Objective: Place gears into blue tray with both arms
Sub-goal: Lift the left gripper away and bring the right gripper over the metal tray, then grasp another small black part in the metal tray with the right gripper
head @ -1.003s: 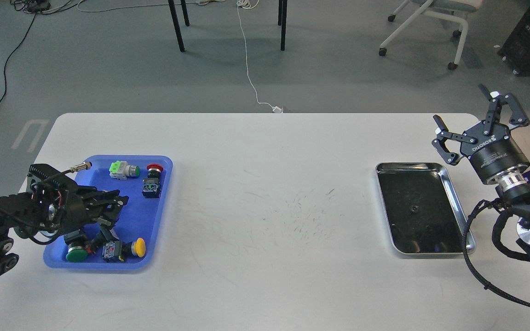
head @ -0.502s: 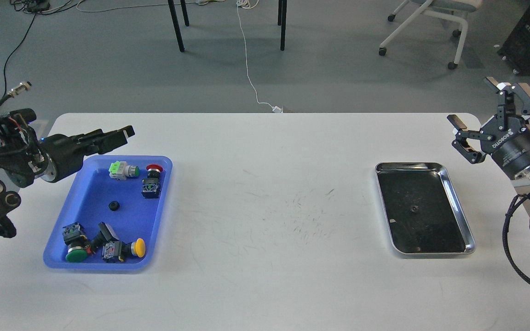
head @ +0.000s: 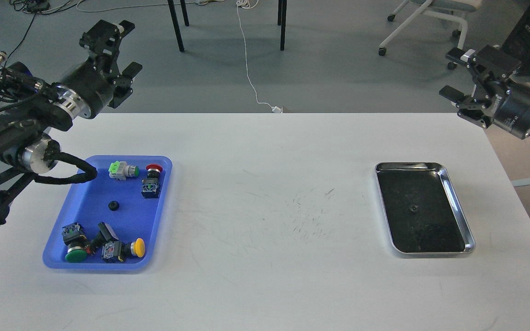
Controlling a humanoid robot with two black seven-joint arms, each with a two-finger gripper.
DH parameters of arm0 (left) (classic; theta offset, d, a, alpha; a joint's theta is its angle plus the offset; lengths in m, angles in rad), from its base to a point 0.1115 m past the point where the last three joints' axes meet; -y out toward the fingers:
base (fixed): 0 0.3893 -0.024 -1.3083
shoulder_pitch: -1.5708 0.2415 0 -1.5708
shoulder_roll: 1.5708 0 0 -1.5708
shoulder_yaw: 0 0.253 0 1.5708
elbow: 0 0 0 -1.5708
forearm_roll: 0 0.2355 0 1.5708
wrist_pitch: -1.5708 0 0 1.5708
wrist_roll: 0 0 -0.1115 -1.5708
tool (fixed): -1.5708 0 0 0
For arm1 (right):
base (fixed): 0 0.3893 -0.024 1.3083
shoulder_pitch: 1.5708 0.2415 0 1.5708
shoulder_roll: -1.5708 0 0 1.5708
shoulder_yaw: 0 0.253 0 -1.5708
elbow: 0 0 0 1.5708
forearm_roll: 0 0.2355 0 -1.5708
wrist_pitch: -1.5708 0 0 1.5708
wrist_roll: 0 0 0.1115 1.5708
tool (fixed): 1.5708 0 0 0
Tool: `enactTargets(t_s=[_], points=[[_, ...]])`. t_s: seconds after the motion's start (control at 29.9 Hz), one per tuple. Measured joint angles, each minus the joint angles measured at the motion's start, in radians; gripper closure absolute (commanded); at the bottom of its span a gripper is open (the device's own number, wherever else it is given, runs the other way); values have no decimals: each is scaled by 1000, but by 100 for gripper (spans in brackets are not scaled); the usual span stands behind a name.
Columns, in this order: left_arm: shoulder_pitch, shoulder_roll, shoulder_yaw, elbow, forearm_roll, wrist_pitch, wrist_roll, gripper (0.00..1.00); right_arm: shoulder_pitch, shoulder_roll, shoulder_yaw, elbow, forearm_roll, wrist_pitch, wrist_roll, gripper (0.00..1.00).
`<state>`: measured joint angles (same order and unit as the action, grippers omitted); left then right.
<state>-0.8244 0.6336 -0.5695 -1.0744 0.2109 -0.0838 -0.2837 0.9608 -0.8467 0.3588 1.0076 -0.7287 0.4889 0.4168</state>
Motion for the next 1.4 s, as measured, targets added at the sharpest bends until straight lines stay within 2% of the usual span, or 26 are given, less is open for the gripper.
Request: enactTargets(t_s=[0.1,0.27,0.37,0.5,0.74,0.9,1.4], points=[[1,-24,-18,25,-115,-31,0,2,135,8,-194,4,-78,0,0,3],[5,-54,-58,52,-257,-82,-2,2,299,39,-494,44,-368,-11,16,3],[15,-58,-62,56,-277,-88,-3,2,330,45,-616,54,-509,-46,43,3],[33,-59,-64,56,-281,-115,-3,2,329,67,-713,48,-629,-89,53,7],[42,-60,-63,55,-279,-158,-3,2,291,151,-793,-35,-740,-123,54,13],[42,-60,-63,54,-277,-162,-3,2,271,223,-823,-99,-747,-133,52,30],[44,-47,-49,54,-267,-146,5,2,264,250,-854,-119,-784,-134,42,42]])
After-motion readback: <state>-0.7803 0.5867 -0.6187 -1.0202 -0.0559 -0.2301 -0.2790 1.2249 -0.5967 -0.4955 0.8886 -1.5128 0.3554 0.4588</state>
